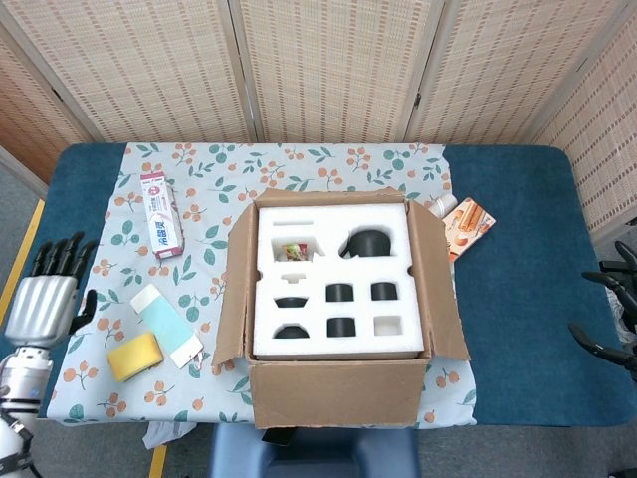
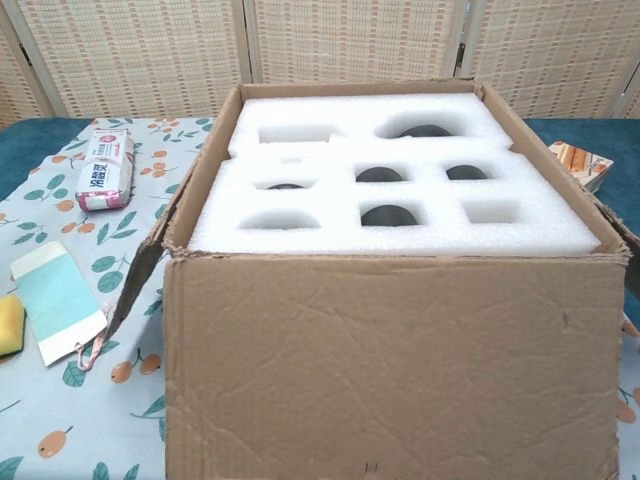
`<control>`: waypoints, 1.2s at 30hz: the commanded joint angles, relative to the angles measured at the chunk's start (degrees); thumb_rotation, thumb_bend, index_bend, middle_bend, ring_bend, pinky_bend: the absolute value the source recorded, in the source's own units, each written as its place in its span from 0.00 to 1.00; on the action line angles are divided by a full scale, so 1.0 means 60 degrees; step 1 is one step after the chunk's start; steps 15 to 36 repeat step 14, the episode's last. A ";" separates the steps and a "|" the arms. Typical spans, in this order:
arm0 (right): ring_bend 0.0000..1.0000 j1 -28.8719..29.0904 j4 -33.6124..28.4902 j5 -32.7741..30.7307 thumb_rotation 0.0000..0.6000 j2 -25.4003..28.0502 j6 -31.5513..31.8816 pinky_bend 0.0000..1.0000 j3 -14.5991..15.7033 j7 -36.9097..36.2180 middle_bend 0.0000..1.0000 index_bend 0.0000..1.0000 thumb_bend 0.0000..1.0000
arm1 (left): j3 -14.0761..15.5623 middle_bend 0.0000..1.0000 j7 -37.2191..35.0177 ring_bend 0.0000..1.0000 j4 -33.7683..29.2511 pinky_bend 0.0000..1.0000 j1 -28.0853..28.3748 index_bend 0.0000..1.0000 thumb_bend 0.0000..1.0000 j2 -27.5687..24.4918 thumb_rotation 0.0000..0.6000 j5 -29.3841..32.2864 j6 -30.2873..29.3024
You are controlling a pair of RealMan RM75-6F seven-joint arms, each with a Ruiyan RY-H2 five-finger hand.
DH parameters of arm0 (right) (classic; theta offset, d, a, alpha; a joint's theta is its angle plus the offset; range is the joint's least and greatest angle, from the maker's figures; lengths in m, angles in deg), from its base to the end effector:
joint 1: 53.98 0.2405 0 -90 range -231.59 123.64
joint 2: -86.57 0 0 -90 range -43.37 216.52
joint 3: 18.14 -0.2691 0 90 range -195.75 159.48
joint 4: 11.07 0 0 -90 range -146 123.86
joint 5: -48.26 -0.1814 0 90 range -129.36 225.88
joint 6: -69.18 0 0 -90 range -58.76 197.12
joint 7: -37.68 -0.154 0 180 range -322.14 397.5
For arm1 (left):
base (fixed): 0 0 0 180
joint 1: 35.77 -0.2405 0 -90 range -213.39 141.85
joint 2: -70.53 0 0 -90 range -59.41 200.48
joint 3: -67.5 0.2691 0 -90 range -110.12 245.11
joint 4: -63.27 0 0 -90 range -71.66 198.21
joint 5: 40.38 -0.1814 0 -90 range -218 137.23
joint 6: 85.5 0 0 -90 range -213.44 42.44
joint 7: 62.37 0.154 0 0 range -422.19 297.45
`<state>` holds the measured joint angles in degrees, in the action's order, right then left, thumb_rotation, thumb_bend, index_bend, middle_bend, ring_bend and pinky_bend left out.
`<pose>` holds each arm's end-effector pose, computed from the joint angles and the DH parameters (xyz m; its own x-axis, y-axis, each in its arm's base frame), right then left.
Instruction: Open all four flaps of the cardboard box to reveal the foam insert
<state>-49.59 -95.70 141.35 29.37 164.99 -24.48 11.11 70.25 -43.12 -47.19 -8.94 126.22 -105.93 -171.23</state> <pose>-0.2985 -0.1938 0.2659 0.1744 0.1823 0.9677 -0.9554 -0.2063 0.2111 -0.2392 0.2666 0.2148 0.5420 0.0027 0.8403 0.8403 -0.0129 -0.5420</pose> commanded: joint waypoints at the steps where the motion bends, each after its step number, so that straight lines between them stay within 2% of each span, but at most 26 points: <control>1: 0.00 0.0374 -0.0591 -0.0349 0.99 -0.0299 -0.0897 0.00 0.0019 0.1325 0.00 0.11 0.29 | 0.0344 0.00 -0.1164 0.00 0.1323 0.00 -0.1318 0.01 0.60 0.0534 1.00 -0.0744 -0.1255; 4: 0.00 0.0513 -0.0907 -0.0567 0.99 -0.0422 -0.1397 0.00 0.0085 0.2123 0.00 0.10 0.29 | 0.0202 0.00 -0.1946 0.00 0.2291 0.00 -0.1965 0.02 0.60 0.1163 1.00 -0.0804 -0.1731; 8: 0.00 0.0539 -0.1318 -0.0615 0.99 -0.0615 -0.1633 0.00 0.0222 0.2971 0.00 0.10 0.29 | 0.0085 0.00 -0.2968 0.00 0.3312 0.00 -0.2434 0.04 0.60 0.1523 1.00 -0.0788 -0.1501; 12: 0.00 0.0466 -0.1562 -0.0566 0.98 -0.0807 -0.1528 0.00 0.0287 0.3384 0.00 0.10 0.29 | -0.0079 0.00 -0.3334 0.00 0.3924 0.00 -0.2647 0.06 0.60 0.1714 1.00 -0.0845 -0.1289; 36: 0.00 0.0448 -0.1609 -0.0536 0.98 -0.0898 -0.1502 0.00 0.0315 0.3508 0.00 0.10 0.29 | -0.0131 0.00 -0.3421 0.00 0.3978 0.00 -0.2712 0.06 0.60 0.1691 1.00 -0.1005 -0.1283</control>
